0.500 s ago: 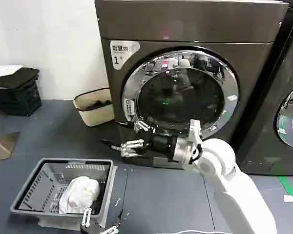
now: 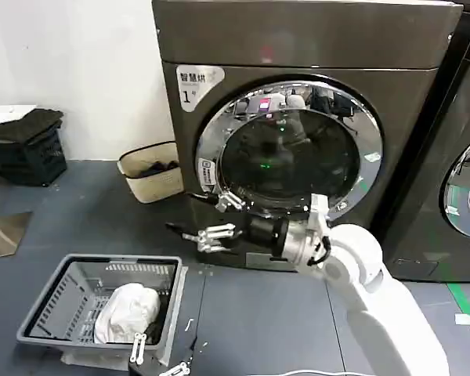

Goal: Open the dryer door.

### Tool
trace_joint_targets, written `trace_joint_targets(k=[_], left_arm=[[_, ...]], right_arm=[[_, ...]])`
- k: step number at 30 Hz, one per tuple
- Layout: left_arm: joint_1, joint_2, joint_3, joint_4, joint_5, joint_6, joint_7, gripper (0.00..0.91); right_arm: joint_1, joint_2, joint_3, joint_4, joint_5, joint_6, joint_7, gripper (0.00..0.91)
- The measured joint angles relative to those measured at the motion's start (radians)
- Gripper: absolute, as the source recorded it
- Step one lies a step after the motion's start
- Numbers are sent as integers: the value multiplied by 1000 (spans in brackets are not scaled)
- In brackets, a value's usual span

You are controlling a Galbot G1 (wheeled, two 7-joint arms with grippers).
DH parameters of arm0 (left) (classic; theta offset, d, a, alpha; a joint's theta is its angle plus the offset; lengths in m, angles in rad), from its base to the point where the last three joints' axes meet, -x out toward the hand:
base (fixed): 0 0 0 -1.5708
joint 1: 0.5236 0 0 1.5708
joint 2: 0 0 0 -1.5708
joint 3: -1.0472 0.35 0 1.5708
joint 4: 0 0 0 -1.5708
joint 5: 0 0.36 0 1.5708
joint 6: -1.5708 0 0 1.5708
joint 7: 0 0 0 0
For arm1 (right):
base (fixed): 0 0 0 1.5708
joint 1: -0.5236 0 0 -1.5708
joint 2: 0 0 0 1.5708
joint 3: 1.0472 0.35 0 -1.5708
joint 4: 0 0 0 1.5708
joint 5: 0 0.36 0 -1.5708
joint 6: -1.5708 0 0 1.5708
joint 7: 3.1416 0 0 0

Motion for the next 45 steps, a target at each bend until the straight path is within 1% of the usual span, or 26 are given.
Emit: trace_joint_targets(k=[2, 5, 12, 16, 22, 24, 28, 31, 39, 45], left_arm=[[0, 0, 0, -2, -1, 0, 0, 907], [1, 0, 0, -5, -1, 1, 0, 907], [5, 0, -2, -18, -5, 3, 0, 907], [8, 1, -3, -26, -7, 4, 0, 907], [10, 2, -4, -36, -9, 6, 0, 907], [12, 2, -4, -39, -9, 6, 0, 907], [18, 2, -8, -47, -11, 6, -1, 907], [21, 2, -9, -53, -11, 5, -1, 907], [24, 1, -10, -59, -10, 5, -2, 907], [24, -3, -10, -60, -9, 5, -2, 907]], right_arm=[[-10, -7, 10, -8, -22, 27, -14, 907], [-27, -18, 28, -19, -39, 50, -30, 907], [-67, -52, 77, -71, -124, 141, -75, 907], [-77, -62, 98, -116, -146, 202, -84, 907], [-77, -66, 107, -191, -174, 240, -86, 907], [-73, -65, 102, -216, -178, 272, -86, 907], [-59, -65, 87, -268, -198, 307, -62, 907], [-48, -68, 74, -301, -219, 351, -54, 907], [-10, -69, 36, -386, -220, 411, -29, 907], [29, -69, 8, -442, -189, 438, -39, 907]])
